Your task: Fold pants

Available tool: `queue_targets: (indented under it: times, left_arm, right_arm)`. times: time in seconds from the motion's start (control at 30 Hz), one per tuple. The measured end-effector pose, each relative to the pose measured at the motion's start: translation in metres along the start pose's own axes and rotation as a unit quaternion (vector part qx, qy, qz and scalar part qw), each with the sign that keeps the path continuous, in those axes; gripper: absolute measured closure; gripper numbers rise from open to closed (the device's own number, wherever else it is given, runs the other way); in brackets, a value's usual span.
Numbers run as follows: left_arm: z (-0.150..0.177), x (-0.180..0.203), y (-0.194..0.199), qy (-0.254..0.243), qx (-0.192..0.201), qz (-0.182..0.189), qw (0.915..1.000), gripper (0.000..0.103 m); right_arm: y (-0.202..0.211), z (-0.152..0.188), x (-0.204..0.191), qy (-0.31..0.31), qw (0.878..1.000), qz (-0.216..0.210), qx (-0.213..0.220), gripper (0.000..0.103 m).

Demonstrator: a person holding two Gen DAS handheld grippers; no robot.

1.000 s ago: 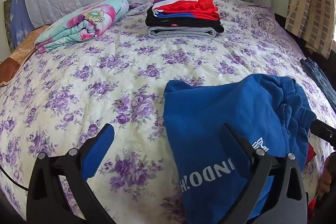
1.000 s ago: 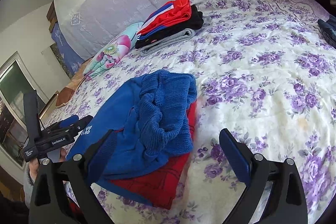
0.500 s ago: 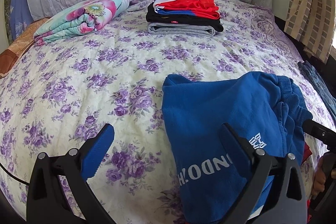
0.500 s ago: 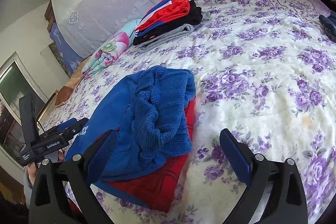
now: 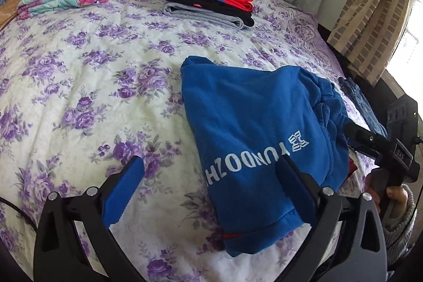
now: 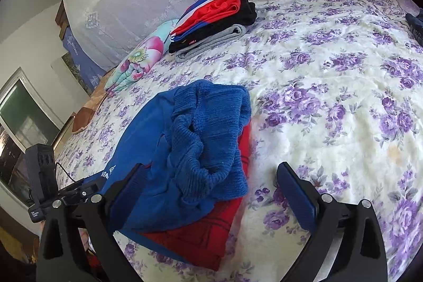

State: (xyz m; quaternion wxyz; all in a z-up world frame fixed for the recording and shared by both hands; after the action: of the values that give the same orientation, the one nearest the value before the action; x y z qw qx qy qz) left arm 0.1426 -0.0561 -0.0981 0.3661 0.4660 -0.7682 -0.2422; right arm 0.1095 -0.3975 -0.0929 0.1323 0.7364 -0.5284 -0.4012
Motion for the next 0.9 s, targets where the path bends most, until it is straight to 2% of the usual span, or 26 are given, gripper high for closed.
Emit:
queue_targets:
  times: [0.1,0.17,0.23,0.27,0.3,0.33,0.37,0.4,0.43,0.53,0.63,0.73,0.9]
  left_arm:
    - [-0.001,0.002,-0.001,0.003,-0.003,0.006,1.0000,0.005]
    - [0.000,0.006,-0.007,0.008,-0.022,0.038,0.9990,0.005]
    - [0.001,0.012,-0.016,0.016,-0.040,0.068,0.9967,0.005]
    - [0.001,0.016,-0.019,0.008,-0.040,0.068,0.9968,0.005]
    - [0.000,0.022,-0.023,-0.006,-0.042,0.071,0.9966,0.004]
    - [-0.001,0.025,-0.027,-0.012,-0.048,0.073,0.9961,0.004]
    - [-0.002,0.026,-0.028,-0.008,-0.052,0.076,0.9957,0.004]
    - [-0.004,0.028,-0.028,-0.004,-0.054,0.085,0.9949,0.007]
    - [-0.005,0.032,-0.027,-0.006,-0.054,0.097,0.9939,0.023]
    - [-0.009,0.044,-0.017,-0.037,-0.031,0.092,0.9946,0.042]
    - [-0.019,0.052,-0.004,-0.069,0.009,0.066,0.9953,0.065]
    - [-0.040,0.054,0.001,-0.079,0.022,0.073,0.9939,0.069]
    - [-0.086,0.062,0.004,-0.105,0.061,0.055,0.9910,0.069]
  right_arm:
    - [-0.002,0.000,0.000,-0.001,1.000,-0.009,-0.004,0.004]
    - [-0.012,-0.001,-0.002,-0.011,0.999,-0.036,-0.024,0.004]
    - [-0.025,-0.003,-0.004,-0.007,0.998,-0.045,-0.047,0.006]
    - [-0.030,-0.005,-0.005,-0.005,0.998,-0.046,-0.050,0.011]
    - [-0.034,-0.006,-0.003,-0.009,0.997,-0.046,-0.054,0.027]
    - [-0.036,-0.008,-0.001,-0.017,0.997,-0.046,-0.057,0.037]
    - [-0.035,-0.008,0.001,-0.021,0.997,-0.050,-0.054,0.041]
    - [-0.033,-0.008,0.002,-0.021,0.997,-0.051,-0.050,0.053]
    - [-0.029,-0.007,0.003,-0.021,0.997,-0.052,-0.044,0.058]
    - [-0.018,-0.006,-0.004,-0.001,0.999,-0.045,-0.022,0.064]
    - [-0.010,-0.013,-0.019,0.024,0.999,-0.037,-0.006,0.067]
    - [-0.002,-0.032,-0.031,0.050,0.998,-0.040,0.007,0.067]
    - [0.003,-0.082,-0.043,0.076,0.996,-0.031,0.046,0.068]
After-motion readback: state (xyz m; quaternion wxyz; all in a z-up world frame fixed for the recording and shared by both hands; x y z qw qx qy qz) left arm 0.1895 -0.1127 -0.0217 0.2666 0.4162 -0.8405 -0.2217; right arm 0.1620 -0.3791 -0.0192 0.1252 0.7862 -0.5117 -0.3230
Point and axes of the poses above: each gripper's, at about its wrist camera, not at the fingertips, and y roughly against the way its jaws point, x to its right, z to its underside, the point moved 3 cm from there along -y, roughly the way its jaws point, and after that the axes turned 1 degree about y, right-handed, at the moved point
